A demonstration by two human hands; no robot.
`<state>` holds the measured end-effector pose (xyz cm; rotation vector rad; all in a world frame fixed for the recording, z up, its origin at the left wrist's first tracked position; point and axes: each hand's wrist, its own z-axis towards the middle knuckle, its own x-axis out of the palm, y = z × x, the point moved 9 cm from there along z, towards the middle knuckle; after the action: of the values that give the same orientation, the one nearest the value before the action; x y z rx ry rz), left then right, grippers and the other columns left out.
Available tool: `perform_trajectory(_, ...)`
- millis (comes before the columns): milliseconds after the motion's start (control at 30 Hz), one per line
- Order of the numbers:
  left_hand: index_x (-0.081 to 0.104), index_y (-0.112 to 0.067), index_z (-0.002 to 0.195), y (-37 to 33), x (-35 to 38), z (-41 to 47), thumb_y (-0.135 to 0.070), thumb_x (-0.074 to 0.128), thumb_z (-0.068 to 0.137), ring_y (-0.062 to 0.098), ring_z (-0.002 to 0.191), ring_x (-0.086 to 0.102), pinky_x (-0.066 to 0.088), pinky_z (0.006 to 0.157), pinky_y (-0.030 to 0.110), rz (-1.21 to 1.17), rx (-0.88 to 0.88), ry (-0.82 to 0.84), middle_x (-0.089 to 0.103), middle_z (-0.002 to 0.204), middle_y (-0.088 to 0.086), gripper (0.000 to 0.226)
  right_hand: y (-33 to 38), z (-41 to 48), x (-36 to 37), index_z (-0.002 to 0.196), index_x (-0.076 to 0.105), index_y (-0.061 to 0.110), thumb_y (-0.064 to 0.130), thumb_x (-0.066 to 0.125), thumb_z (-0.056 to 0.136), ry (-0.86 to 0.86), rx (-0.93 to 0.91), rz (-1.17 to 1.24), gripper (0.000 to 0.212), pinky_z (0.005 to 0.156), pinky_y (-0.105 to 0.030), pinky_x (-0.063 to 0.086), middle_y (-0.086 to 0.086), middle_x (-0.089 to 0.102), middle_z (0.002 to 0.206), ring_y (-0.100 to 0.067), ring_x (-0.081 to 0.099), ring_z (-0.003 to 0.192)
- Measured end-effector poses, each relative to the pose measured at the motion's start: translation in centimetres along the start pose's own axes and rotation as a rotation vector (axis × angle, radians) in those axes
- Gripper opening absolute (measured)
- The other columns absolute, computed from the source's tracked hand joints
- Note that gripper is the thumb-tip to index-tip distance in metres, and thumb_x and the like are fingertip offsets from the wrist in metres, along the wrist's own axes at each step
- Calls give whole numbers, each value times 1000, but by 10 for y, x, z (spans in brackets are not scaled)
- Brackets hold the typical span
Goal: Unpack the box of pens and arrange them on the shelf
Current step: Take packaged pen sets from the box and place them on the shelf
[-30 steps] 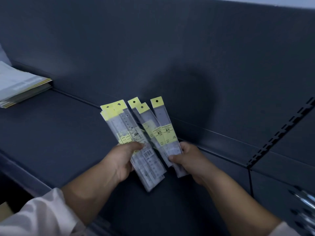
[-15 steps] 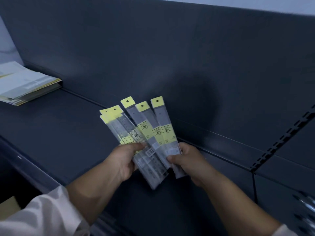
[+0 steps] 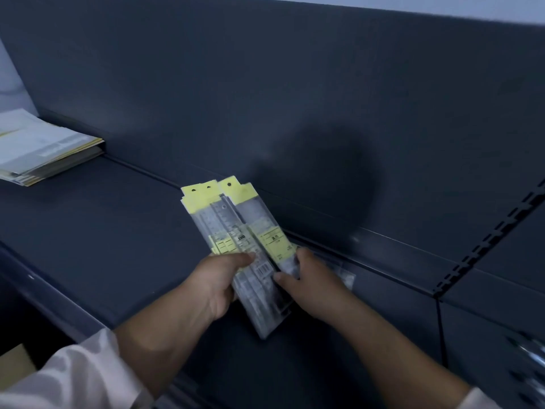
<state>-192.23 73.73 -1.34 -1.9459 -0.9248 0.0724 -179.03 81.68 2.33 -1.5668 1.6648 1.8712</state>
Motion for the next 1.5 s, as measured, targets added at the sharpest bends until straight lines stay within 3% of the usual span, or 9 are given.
perform_trajectory(267,62,-1,112,-4,-16,-1,-5,66,83,33,92,68,54,75,42,-52,-22,-10,71,101,18,30,-17,7,-11,131,46,21,56,53,86,-157,10,-454,57,104,-40,36,-1,46,133,-22,40,124)
perform_trajectory(467,62,-1,110,-5,-2,-3,-5,65,84,34,88,70,57,68,45,-101,1,58,72,100,19,26,21,2,12,86,65,25,31,67,86,11,-71,424,6,69,-28,53,10,67,85,-5,64,74)
perform_trajectory(567,63,-4,101,-4,-5,-3,-7,63,86,29,75,71,57,60,39,-98,-18,41,74,84,13,16,7,10,-3,70,55,19,17,67,83,-195,-60,449,18,61,-34,51,7,59,65,-10,55,61)
perform_trajectory(767,53,-8,110,-7,-21,-4,3,42,81,24,81,63,52,82,41,-175,-42,26,66,88,7,33,-13,3,-18,119,55,28,14,40,95,-267,-205,-147,32,81,-32,47,3,64,106,-20,59,98)
perform_trajectory(900,56,-5,106,-6,-15,-6,5,48,89,27,85,66,53,82,41,-157,-35,84,70,94,14,21,-23,-2,8,144,37,34,44,28,102,-112,-129,-481,44,111,-36,14,8,27,154,-16,19,142)
perform_trajectory(1000,59,-1,99,-4,-9,-8,3,54,89,27,82,68,57,79,40,-134,-30,116,71,94,16,12,4,-12,-9,134,52,27,40,38,100,-209,-179,-83,38,106,-29,28,9,44,141,-15,36,133)
perform_trajectory(1067,60,1,101,-3,-4,-9,1,56,89,26,75,70,59,72,37,-131,-32,135,71,93,18,13,17,-12,1,124,56,28,37,53,95,-20,-118,367,30,83,-20,45,11,60,115,-11,58,107)
perform_trajectory(1167,58,4,108,-2,4,-15,3,49,91,29,76,70,58,70,37,-138,-31,176,70,100,22,20,26,-12,17,116,56,28,28,70,85,129,-86,396,34,60,-17,46,9,62,85,-4,62,74)
perform_trajectory(1500,60,1,114,-8,-4,-16,7,56,87,31,90,69,60,69,41,-93,11,114,72,102,18,27,6,-5,25,95,60,13,9,73,81,156,127,813,20,67,-31,51,-2,73,87,-16,69,78)
